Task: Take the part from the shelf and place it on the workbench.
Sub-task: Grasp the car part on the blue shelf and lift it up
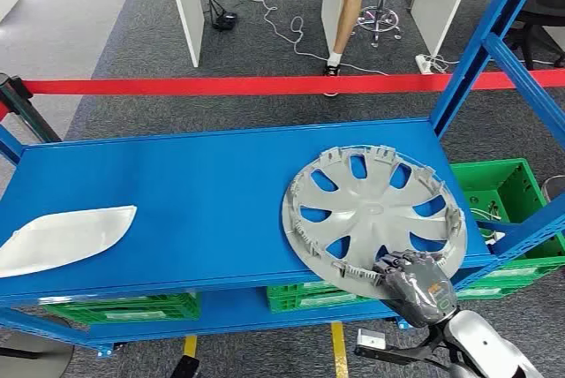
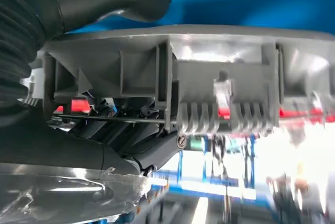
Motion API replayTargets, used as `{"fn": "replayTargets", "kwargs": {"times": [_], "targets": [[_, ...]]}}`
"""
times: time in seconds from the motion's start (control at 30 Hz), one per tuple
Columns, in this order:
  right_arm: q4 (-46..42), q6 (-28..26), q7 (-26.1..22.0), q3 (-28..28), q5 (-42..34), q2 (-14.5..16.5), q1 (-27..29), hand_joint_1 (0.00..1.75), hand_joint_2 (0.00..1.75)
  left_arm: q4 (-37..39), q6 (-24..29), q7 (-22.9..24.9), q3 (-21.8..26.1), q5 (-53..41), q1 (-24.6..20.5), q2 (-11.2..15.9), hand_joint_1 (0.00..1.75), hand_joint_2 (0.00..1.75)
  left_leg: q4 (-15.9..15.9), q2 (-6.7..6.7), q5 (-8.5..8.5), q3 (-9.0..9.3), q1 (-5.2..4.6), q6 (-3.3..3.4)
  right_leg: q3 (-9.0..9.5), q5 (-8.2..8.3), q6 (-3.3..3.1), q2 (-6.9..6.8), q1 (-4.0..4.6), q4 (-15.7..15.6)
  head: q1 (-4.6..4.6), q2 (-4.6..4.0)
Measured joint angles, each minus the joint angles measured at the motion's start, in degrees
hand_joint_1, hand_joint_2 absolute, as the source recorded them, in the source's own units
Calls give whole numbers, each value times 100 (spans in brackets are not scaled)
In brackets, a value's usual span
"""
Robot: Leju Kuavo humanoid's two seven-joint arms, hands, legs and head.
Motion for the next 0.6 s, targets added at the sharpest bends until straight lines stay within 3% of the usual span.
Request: {"fn": "replayTargets", "kwargs": {"times": [0.23,0.53,0.6], "targets": [[-375,-392,-583,-179,-610,208,131,175,175,0,37,-46,56,-66,-1,0,0,0,0,0,-1,-2,0,-1,-2,0,0,1,0,0,1,0],[-735,276,-1218,-524,-2586,702,94,175,175,0,185,-435,92,-132,-1,0,0,0,0,1,0,-1,0,-1,-1,0,0,1,0,0,-1,0],[-773,552,-1302,-608,-3159,831,69,175,175,0,232,-514,92,-168,-1,0,0,87,0,1,0,-1,0,-1,-1,0,0,1,0,0,-1,0]]}}
